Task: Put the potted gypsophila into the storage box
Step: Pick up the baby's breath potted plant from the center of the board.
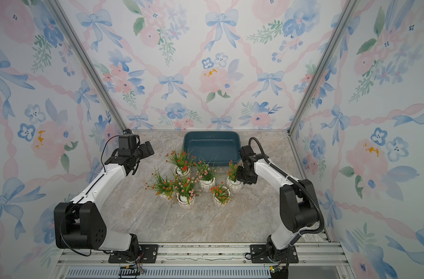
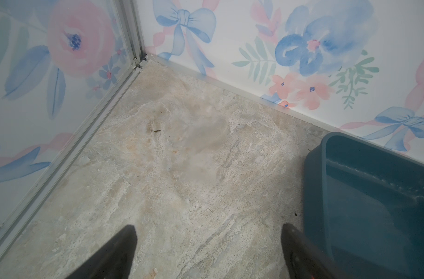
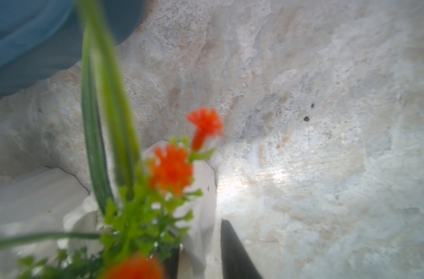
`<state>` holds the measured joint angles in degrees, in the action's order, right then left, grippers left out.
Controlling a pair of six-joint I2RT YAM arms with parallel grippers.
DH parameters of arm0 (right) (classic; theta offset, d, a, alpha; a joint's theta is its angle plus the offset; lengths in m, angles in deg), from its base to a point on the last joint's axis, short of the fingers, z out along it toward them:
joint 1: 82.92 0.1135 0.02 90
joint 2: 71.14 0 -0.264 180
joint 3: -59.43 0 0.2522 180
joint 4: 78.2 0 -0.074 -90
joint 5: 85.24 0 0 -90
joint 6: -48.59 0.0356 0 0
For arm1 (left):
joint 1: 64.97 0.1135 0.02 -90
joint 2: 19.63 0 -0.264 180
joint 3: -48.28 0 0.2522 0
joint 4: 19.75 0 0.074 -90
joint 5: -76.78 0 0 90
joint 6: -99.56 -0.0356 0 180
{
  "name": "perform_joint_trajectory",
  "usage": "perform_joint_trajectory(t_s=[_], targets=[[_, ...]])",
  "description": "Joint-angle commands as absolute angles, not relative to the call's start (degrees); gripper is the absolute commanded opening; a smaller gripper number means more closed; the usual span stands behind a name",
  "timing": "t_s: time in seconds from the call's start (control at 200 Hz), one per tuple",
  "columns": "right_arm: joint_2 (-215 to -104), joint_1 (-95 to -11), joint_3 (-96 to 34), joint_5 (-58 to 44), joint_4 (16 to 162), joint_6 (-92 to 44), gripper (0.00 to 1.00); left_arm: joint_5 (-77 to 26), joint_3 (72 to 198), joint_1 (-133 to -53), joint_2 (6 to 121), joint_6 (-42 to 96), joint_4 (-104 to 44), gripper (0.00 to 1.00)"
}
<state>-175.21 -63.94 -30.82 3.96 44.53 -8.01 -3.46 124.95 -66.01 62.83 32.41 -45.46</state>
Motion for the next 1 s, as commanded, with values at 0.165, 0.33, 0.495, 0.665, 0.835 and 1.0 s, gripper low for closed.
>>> perform_joint_trajectory(t_s=[0.165, 0.33, 0.495, 0.665, 0.835, 1.0], targets=[[-177.58, -63.33, -30.58, 4.76, 43.54, -9.52, 0.28, -3.97, 125.86, -65.76, 62.41, 32.76, -46.13, 0.94], [-177.92, -63.32, -30.36, 4.83, 44.26, -9.52, 0.28, -3.91, 125.8, -65.76, 62.49, 32.76, -46.17, 0.94], [-178.36, -63.23, -30.13, 4.77, 44.71, -9.94, 0.28, -3.99, 125.77, -65.81, 62.72, 32.77, -46.17, 0.94], [-178.32, -63.23, -30.14, 4.67, 45.06, -10.17, 0.21, -3.82, 125.76, -65.76, 62.65, 32.77, -46.15, 0.94], [-178.54, -63.16, -30.45, 4.58, 44.71, -10.57, 0.19, -3.99, 125.81, -65.76, 62.8, 32.76, -46.17, 0.94], [-178.2, -62.98, -31.4, 4.58, 43.93, -11.28, 0.16, -3.91, 125.78, -65.78, 62.77, 32.76, -46.13, 0.94]])
